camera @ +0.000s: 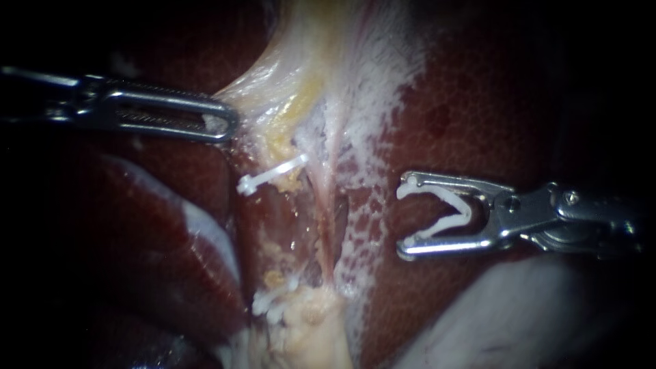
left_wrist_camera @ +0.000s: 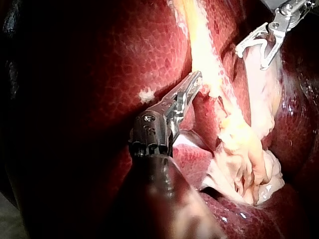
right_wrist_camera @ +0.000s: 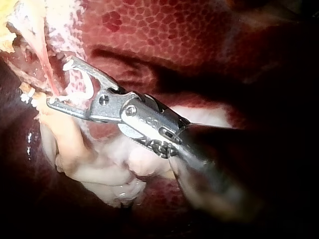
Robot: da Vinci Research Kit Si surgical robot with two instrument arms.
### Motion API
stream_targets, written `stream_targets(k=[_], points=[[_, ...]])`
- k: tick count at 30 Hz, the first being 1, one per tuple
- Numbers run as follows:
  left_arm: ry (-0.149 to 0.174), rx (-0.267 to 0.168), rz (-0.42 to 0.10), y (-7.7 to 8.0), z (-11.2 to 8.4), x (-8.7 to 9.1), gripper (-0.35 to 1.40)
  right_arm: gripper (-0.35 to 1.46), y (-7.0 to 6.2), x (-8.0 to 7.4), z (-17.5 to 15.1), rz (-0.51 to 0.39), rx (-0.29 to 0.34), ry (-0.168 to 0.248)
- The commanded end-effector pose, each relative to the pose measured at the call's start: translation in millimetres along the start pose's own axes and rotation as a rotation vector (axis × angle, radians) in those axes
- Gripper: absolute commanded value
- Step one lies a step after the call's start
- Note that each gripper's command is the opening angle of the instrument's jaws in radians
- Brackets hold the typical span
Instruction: Clipping first clip right tube
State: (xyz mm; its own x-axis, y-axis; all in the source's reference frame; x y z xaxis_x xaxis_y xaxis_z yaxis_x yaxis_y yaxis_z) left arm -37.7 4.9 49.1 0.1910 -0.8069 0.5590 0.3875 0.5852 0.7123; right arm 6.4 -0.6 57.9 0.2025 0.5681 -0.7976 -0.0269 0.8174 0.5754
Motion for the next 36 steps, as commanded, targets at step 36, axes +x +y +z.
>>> stream_targets(k=[36], points=[[-0.003,-0.023,-0.024,0.7,-3.7,-3.7,-0.35,0.60,-0.9,-9.3,10.7,0.057,0.075,-0.022]])
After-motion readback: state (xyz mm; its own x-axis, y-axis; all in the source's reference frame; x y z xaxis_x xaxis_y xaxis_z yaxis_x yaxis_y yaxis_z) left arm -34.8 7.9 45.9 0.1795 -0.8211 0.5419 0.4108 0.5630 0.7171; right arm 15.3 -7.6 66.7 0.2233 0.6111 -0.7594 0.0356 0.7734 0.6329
